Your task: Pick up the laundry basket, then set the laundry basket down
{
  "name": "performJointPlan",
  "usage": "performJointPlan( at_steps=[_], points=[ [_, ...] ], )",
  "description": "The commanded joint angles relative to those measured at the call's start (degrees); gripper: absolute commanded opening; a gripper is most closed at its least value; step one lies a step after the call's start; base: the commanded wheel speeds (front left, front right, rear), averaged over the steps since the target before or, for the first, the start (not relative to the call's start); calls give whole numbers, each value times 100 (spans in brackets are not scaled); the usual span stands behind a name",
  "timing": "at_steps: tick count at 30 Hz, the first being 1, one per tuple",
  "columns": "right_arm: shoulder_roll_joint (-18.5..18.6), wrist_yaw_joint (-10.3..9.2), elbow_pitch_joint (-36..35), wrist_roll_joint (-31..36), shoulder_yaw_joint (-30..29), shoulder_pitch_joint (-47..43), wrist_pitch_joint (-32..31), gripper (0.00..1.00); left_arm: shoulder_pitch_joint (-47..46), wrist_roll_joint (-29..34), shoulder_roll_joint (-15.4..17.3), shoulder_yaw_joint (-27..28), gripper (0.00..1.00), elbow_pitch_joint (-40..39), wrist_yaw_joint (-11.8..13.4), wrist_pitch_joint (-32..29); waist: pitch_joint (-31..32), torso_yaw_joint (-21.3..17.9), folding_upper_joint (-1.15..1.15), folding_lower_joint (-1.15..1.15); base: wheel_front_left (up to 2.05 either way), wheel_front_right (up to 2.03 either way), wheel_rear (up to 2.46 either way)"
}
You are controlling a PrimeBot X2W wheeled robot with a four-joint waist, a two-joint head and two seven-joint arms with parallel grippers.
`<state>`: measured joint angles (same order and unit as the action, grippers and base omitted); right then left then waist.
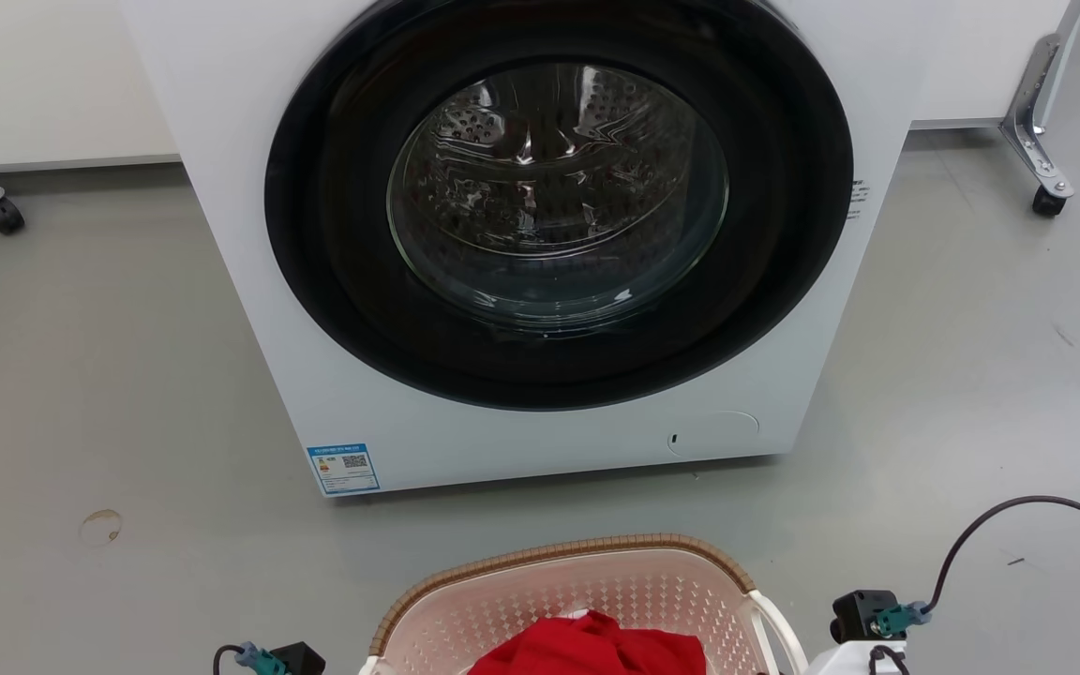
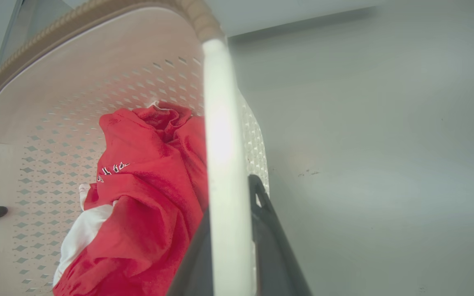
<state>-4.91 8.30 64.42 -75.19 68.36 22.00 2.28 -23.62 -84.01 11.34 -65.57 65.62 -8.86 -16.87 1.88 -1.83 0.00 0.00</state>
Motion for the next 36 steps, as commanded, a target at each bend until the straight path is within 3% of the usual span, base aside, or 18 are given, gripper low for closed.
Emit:
performJointPlan(
  at_steps=[1,36],
  points=[
    [778,-81,383,-133,-51,253,201,0,-143,13,929,134,0,426,137,95,3,-7,0,0,0,0,0],
    [778,-81,484,-430,262,375,304,0,-291,49,904,98,0,364,137,148,-143,45,0,0,0,0,0]
  ],
)
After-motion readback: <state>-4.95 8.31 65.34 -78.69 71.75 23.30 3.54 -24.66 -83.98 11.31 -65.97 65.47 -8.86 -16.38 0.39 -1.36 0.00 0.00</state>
